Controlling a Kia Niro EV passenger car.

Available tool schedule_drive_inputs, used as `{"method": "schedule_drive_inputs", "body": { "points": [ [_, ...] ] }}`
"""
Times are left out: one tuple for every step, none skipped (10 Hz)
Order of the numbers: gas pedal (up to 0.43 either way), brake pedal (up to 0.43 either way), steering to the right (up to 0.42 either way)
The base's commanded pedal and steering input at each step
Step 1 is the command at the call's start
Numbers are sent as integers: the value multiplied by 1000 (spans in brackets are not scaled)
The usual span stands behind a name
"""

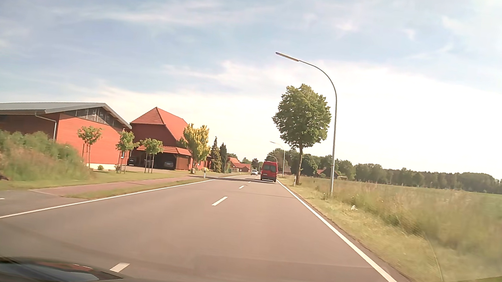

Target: Follow the waypoints while adhering to traffic rules and regulations

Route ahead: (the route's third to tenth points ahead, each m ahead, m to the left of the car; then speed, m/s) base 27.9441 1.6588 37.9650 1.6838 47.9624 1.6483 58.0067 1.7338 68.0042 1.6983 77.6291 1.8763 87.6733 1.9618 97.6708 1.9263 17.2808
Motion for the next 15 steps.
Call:
{"method": "schedule_drive_inputs", "body": {
  "points": [
    [150, 0, -1],
    [150, 0, -2],
    [150, 0, -2],
    [150, 0, -2],
    [150, 0, -1],
    [150, 0, -2],
    [150, 0, -1],
    [150, 0, -2],
    [150, 0, -2],
    [150, 0, -2],
    [150, 0, -2],
    [150, 0, -2],
    [150, 0, -2],
    [150, 0, -2],
    [150, 0, -2]
  ]
}}
